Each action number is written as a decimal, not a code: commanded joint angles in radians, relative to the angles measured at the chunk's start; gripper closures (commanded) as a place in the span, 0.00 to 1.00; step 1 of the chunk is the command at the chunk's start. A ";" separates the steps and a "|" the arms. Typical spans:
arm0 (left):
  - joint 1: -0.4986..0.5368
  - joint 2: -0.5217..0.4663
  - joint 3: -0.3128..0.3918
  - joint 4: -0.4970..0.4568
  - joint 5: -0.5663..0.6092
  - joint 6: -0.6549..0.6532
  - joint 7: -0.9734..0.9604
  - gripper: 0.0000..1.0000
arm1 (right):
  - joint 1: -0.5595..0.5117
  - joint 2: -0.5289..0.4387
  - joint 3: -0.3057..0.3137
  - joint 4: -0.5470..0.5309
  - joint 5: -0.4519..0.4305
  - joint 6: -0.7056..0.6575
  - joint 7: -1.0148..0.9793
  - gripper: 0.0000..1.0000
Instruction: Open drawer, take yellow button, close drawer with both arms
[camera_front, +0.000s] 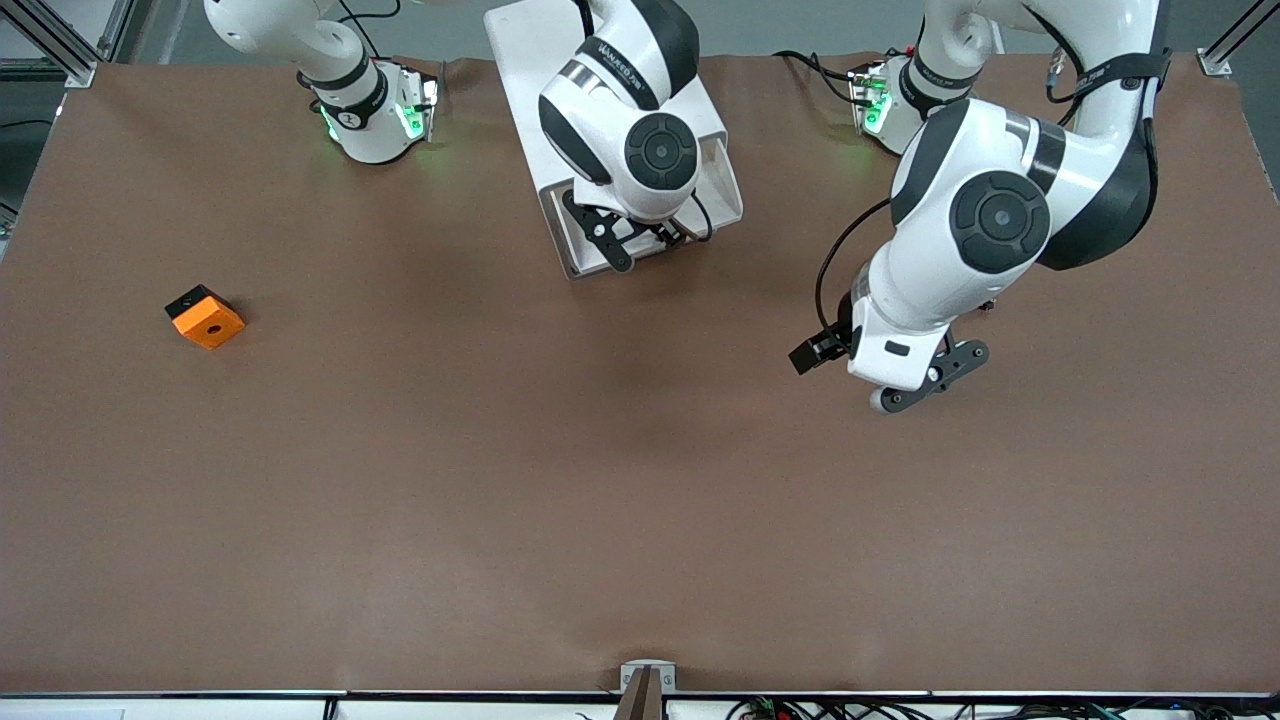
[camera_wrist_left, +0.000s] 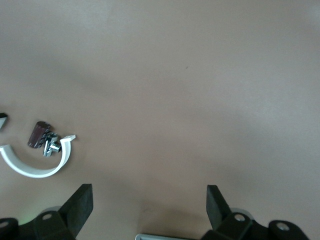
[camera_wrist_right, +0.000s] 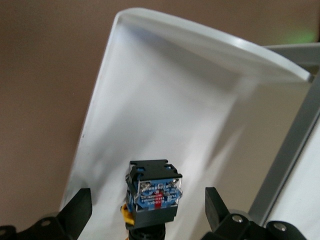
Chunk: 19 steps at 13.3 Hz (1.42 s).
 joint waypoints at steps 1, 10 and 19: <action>0.009 -0.088 -0.040 -0.137 0.021 0.062 0.014 0.00 | 0.009 0.005 -0.006 0.008 0.024 -0.009 -0.057 0.33; 0.006 -0.085 -0.056 -0.123 0.027 0.052 0.012 0.00 | 0.018 0.003 -0.007 0.011 0.021 -0.020 -0.123 0.95; 0.007 -0.087 -0.072 -0.118 0.025 0.044 -0.017 0.00 | -0.113 -0.011 -0.006 0.129 0.024 -0.144 -0.143 0.92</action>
